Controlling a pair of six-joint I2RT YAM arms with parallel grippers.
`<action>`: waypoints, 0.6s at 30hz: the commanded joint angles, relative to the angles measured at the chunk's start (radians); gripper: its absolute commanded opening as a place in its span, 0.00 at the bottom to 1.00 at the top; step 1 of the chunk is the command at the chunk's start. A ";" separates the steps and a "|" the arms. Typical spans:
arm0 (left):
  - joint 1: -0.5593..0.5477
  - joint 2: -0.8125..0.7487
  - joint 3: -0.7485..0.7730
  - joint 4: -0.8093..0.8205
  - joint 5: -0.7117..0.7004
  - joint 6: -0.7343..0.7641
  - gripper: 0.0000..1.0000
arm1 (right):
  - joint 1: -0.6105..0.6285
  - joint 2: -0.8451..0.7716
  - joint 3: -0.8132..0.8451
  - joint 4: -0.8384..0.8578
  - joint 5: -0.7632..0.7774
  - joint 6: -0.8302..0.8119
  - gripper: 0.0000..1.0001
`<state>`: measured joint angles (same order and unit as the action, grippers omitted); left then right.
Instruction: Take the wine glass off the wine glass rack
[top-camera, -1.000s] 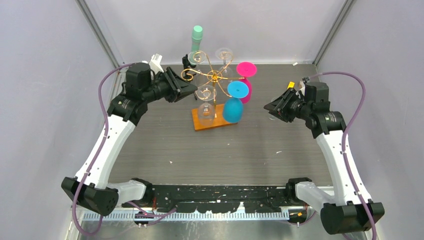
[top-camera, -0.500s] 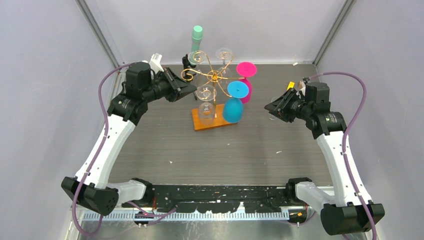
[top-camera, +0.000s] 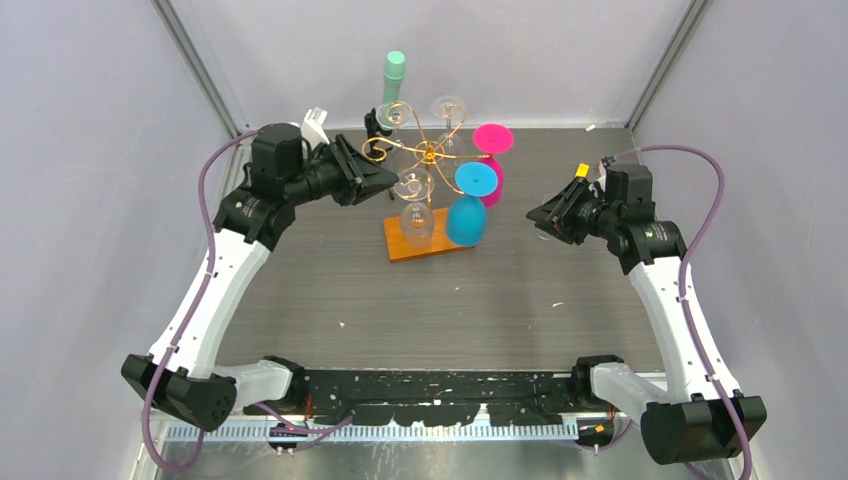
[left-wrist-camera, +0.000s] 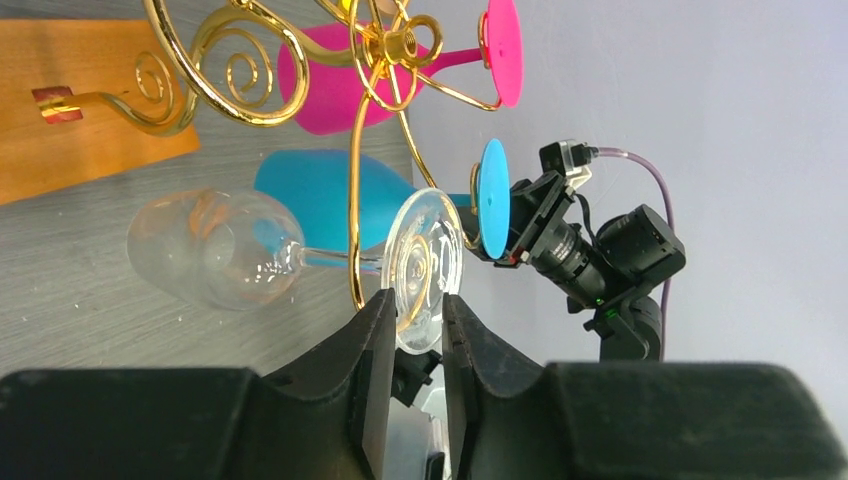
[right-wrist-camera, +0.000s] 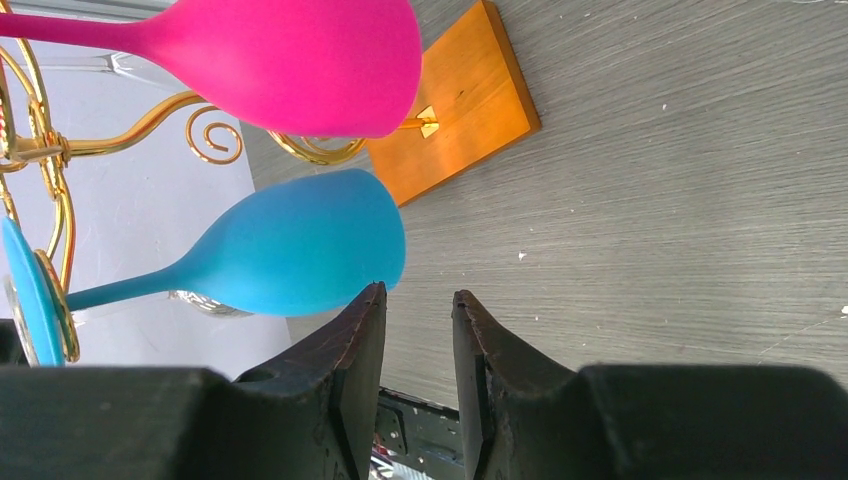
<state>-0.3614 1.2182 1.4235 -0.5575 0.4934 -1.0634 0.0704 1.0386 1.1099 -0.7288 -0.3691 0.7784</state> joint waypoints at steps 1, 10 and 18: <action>-0.012 -0.010 0.037 0.020 0.066 -0.021 0.26 | 0.005 -0.004 -0.018 0.052 -0.026 0.024 0.36; -0.017 -0.006 0.034 0.007 0.018 -0.008 0.29 | 0.004 -0.006 -0.029 0.055 -0.022 0.023 0.36; -0.017 -0.031 0.071 -0.023 -0.021 0.034 0.38 | 0.005 0.001 -0.030 0.057 -0.022 0.023 0.36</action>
<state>-0.3740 1.2194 1.4368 -0.5644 0.5068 -1.0752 0.0704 1.0393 1.0737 -0.7097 -0.3767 0.7933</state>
